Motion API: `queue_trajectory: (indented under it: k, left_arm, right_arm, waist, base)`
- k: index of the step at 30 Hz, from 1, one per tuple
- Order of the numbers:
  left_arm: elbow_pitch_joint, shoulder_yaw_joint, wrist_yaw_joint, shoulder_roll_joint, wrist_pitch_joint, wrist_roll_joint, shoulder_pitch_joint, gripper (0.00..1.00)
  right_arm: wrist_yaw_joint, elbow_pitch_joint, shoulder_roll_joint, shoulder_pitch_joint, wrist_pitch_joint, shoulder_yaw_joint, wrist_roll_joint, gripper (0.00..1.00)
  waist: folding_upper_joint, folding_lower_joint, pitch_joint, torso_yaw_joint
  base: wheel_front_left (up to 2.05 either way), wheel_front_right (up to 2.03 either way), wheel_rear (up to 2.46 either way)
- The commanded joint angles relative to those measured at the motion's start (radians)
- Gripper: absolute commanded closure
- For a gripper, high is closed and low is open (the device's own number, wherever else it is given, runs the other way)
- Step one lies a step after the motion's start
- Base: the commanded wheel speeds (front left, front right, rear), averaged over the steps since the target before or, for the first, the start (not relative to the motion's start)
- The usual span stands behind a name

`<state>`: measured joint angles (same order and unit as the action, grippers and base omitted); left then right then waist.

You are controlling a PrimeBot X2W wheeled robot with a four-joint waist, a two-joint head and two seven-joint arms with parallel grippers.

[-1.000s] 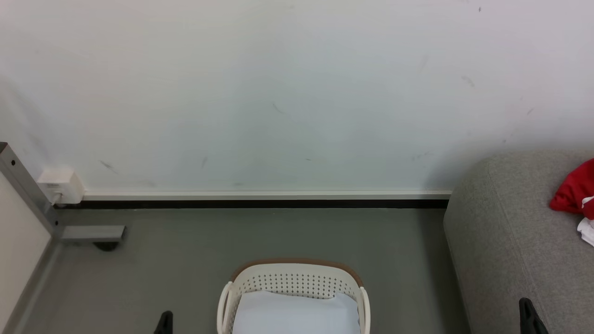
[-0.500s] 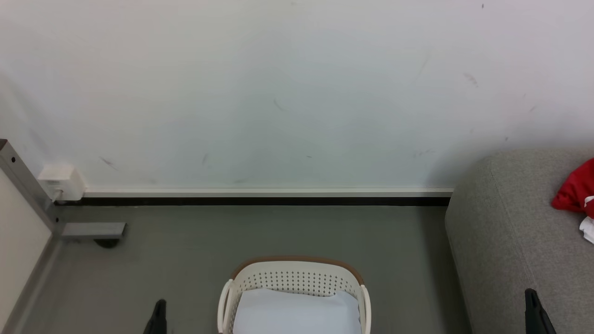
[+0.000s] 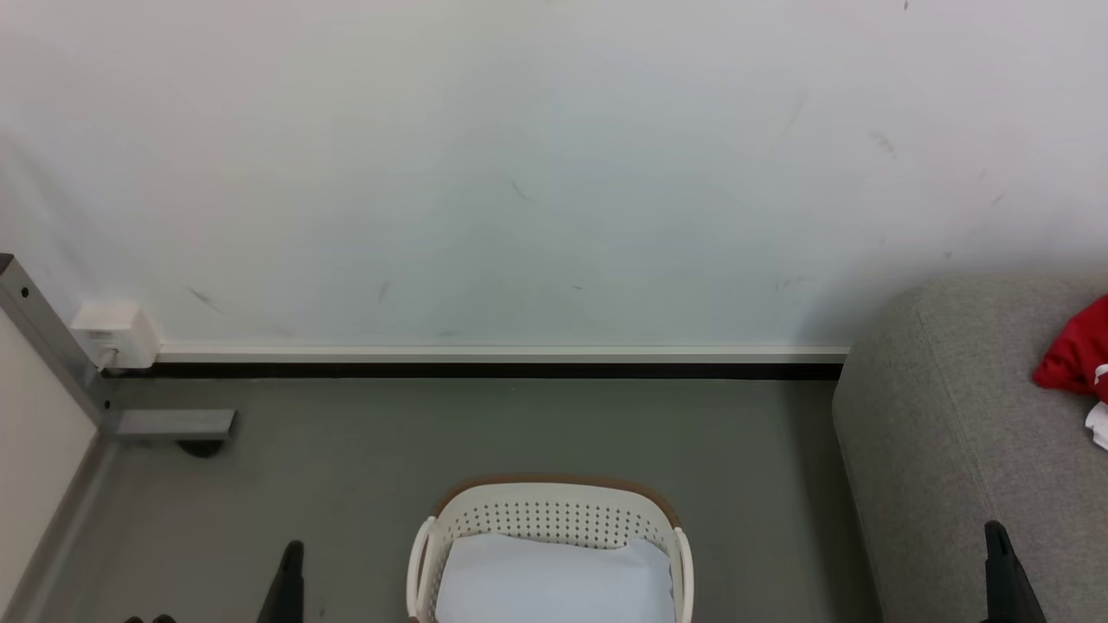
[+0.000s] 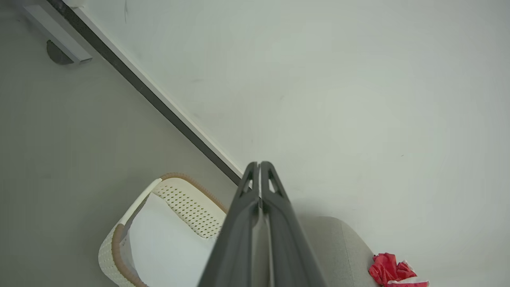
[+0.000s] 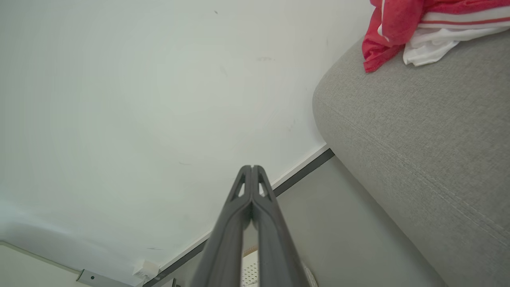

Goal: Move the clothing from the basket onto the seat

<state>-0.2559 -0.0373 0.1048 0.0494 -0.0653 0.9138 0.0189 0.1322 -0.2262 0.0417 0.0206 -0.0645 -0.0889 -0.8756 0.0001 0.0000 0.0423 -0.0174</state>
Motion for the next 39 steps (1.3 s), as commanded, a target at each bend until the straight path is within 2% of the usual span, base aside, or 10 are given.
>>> queue_trajectory:
  k: [1, 39]
  left_arm:
    - [0.011, -0.009, 0.003, 0.005, 0.007, 0.037, -0.026, 1.00]
    - [0.012, -0.050, 0.018, 0.004, 0.109, 0.422, -0.089, 1.00]
  right_arm:
    - [-0.001, 0.007, 0.010, -0.024, 0.005, -0.004, -0.029, 1.00]
    - [-0.002, -0.008, 0.012, -0.090, 0.107, -0.017, -0.442, 1.00]
  waist:
    - [-0.0001, 0.0000, -0.001, 0.000]
    - [-0.0001, 0.0000, -0.023, 0.009]
  base:
    - [0.00, 0.00, 0.00]
    - [0.00, 0.00, 0.00]
